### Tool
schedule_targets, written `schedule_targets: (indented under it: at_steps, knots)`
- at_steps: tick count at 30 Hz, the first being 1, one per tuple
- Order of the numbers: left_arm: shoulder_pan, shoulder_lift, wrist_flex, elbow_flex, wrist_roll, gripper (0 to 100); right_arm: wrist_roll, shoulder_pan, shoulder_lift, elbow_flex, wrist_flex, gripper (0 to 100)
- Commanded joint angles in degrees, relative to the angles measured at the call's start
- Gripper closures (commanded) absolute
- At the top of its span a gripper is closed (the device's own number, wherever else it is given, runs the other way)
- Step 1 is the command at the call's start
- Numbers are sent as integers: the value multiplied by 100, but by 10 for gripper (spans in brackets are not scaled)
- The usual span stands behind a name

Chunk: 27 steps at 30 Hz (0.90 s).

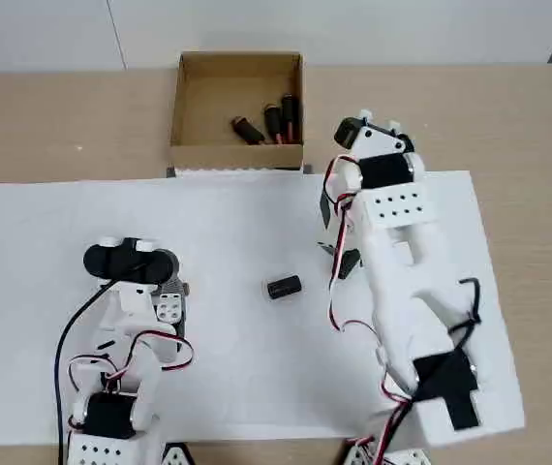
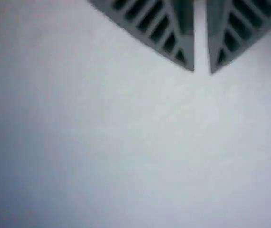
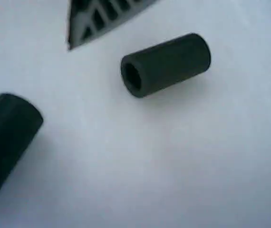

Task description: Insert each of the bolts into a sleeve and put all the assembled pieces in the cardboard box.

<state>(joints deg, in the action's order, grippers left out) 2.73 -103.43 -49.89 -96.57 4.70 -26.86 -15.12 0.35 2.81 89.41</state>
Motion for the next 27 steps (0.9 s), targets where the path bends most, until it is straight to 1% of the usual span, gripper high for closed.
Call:
schedule_targets:
  at_steps: [1,9,22,24,27]
  knots:
    - [-18,-44,-9,22,-9,994,-62,22,233,0,-268,867]
    - [-18,-44,-9,22,-9,994,-62,57,971,0,-760,867]
    - [-18,-44,-9,22,-9,994,-70,75,1771,0,-1235,870]
    - [-18,-44,-9,22,-9,994,-70,127,1859,-9,-1332,895]
    - [-18,-44,-9,22,-9,994,-26,180,1912,-9,-1499,994]
